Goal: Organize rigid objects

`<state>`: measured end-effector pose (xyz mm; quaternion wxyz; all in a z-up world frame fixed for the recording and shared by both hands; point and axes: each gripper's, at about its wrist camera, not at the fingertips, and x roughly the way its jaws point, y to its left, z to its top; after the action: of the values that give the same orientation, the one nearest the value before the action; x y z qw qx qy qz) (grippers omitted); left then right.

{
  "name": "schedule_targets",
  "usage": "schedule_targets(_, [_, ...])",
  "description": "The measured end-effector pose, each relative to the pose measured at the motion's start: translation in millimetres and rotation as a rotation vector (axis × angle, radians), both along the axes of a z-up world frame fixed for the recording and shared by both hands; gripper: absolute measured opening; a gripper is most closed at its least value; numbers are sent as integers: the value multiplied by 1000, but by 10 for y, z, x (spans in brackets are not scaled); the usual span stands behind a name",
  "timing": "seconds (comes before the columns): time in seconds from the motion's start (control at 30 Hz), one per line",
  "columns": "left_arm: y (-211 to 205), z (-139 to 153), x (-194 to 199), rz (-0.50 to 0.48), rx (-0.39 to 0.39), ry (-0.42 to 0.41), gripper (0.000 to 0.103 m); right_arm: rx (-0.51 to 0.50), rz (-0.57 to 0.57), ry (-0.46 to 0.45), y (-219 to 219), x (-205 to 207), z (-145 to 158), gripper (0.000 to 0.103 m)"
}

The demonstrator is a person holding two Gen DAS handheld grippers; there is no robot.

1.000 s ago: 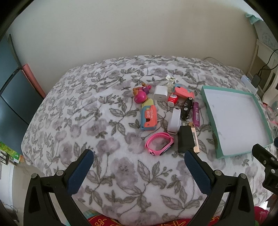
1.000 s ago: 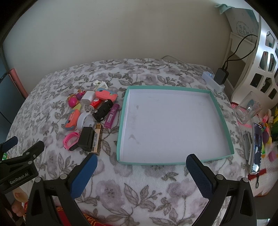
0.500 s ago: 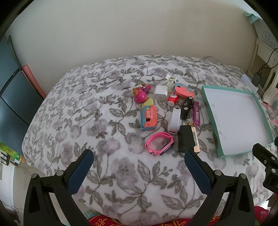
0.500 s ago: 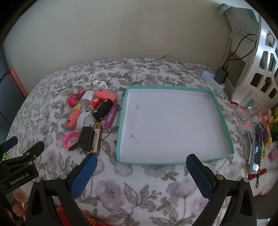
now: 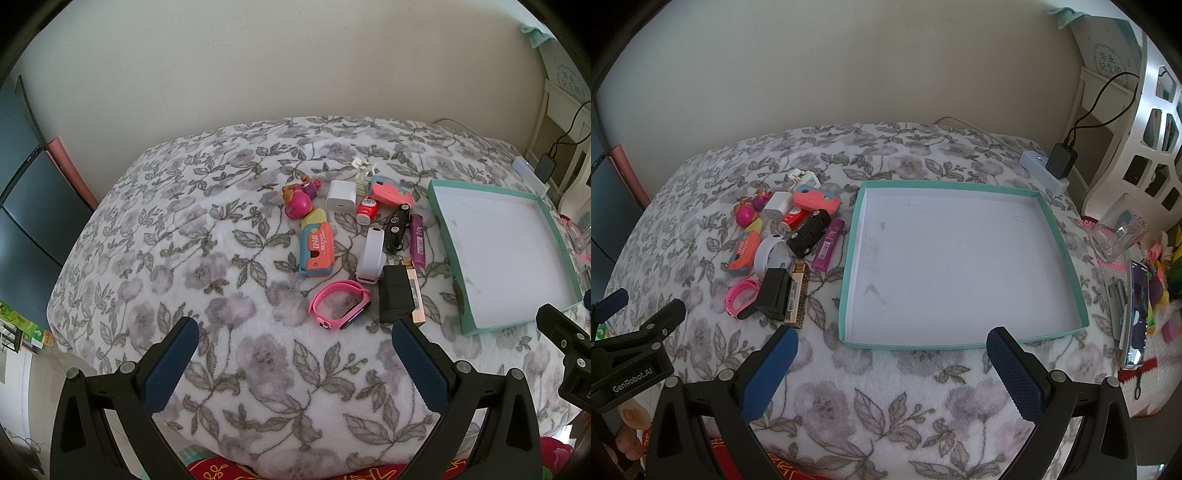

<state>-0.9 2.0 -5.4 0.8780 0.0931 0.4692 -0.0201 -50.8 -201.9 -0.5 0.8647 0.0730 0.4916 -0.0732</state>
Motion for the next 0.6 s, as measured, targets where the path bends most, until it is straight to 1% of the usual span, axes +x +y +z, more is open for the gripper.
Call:
schedule_targets(0.4, [24,-31,8,-1,-18,14,103,-3,1,0,6,1,-1,103])
schedule_targets(0.6, [32,-44,100,-18,-60,49,103,-4,-5,-3,7,1,-5,103])
